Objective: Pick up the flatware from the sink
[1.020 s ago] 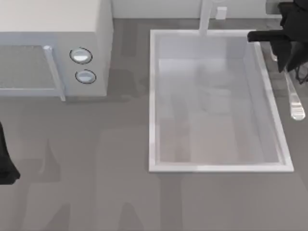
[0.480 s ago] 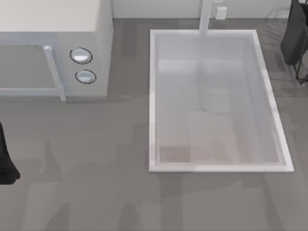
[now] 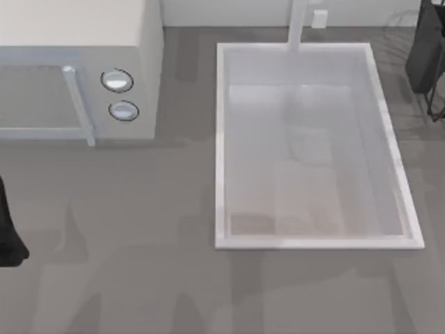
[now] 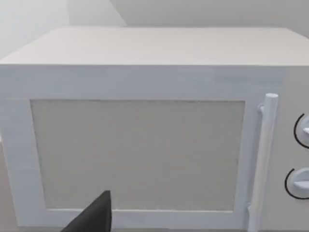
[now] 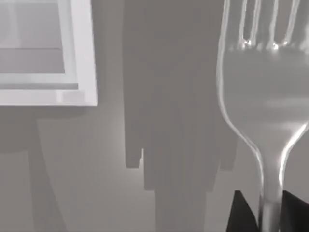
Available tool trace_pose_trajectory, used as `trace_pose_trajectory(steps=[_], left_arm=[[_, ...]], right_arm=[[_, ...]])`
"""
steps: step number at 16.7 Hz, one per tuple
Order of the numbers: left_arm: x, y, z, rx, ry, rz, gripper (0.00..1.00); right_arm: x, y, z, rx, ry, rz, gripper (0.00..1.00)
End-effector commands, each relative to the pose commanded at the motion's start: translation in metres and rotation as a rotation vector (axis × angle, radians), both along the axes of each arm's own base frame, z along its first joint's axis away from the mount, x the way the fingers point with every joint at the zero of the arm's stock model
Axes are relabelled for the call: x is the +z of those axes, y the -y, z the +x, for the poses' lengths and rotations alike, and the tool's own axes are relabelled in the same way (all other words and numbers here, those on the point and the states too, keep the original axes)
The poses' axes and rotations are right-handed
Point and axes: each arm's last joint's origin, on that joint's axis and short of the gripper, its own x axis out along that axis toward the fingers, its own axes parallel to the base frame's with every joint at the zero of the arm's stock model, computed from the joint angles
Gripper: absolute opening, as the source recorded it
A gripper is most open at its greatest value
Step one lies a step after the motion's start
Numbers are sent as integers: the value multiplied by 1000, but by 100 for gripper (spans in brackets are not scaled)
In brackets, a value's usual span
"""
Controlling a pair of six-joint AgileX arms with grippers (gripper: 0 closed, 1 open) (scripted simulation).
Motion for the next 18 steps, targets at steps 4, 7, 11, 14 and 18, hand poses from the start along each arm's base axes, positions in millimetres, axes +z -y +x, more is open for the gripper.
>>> trace_pose_trajectory(steps=[4, 7, 11, 14, 18], left_arm=[[0, 0, 0, 0, 0, 0, 100], [0, 0, 0, 0, 0, 0, 100], [0, 0, 0, 0, 0, 0, 100], [0, 0, 0, 0, 0, 0, 100], [0, 0, 0, 0, 0, 0, 100]], right_arm=[[-37, 1, 4, -1, 4, 0, 0], [-74, 1, 5, -2, 21, 0, 0], [-104, 1, -1, -3, 8, 0, 0], [-104, 1, -1, -3, 8, 0, 0], [-104, 1, -1, -3, 8, 0, 23]])
